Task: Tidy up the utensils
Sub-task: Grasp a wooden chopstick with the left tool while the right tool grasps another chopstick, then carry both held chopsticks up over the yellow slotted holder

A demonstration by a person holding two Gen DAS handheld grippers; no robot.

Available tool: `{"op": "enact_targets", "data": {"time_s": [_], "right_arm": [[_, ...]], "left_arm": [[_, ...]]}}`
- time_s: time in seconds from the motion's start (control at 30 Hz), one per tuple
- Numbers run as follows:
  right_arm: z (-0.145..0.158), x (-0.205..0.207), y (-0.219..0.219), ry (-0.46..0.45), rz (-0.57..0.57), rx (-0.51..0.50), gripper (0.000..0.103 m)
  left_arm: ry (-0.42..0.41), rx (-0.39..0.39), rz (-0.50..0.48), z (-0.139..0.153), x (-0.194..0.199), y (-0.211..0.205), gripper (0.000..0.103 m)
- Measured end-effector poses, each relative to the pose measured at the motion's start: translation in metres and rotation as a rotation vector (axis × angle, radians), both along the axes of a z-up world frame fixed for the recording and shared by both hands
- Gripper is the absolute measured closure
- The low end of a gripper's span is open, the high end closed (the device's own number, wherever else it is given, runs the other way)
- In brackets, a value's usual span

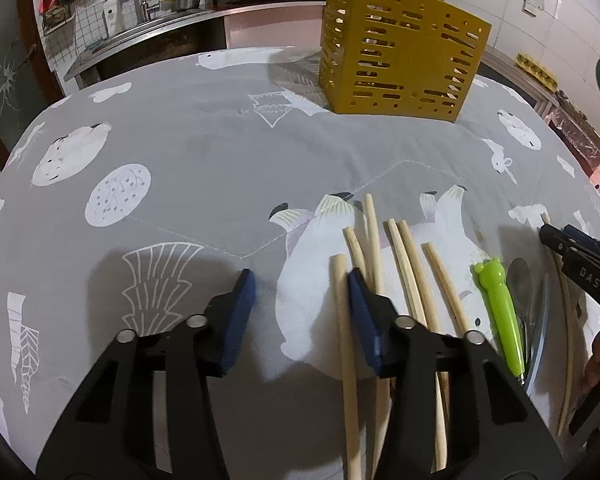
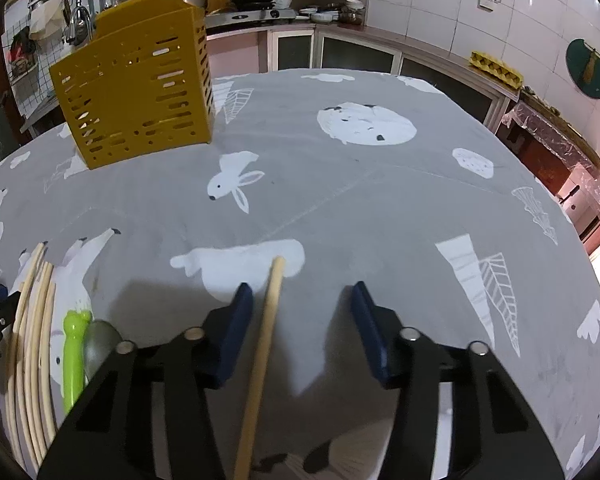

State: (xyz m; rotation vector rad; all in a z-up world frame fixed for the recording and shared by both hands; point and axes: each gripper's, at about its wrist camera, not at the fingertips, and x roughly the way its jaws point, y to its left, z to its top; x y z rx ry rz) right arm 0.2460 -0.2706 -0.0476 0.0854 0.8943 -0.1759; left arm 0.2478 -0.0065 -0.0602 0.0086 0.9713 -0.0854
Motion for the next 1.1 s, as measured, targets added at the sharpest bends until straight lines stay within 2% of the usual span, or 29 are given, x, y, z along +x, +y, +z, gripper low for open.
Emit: {"op": "enact_targets", "data": {"time_s": [0.23,0.3,0.47,0.73,0.93,1.1], "right_arm": [[0.000,0.009,-0.002,0.002,-0.008,0.057,0.082],[0.001,0.010,-0.003,0.001,-0.006,0.069,0.094],[0.004,0.010,-0.006,-0.015,-0.010,0.096,0.096],[0.036,-0.006,0.000,-0.126,0.038,0.119,0.097],[0.063,-0.018,0.006,-0.225,0.085,0.126,0.097],[0.087,-0.029,0.012,-0.330,0.113,0.112,0.097]], "left_arm": [[0.015,-0.005,0.019,0.001,0.009,0.000,0.076],[0.018,-0.004,0.021,0.001,0.010,0.000,0.083],[0.027,-0.030,0.024,0.003,0.013,0.003,0.096],[0.002,-0.077,0.030,0.012,0.008,0.010,0.097],[-0.082,-0.096,0.017,0.037,-0.007,0.010,0.097],[-0.202,-0.082,0.006,0.068,-0.023,0.007,0.098]]}}
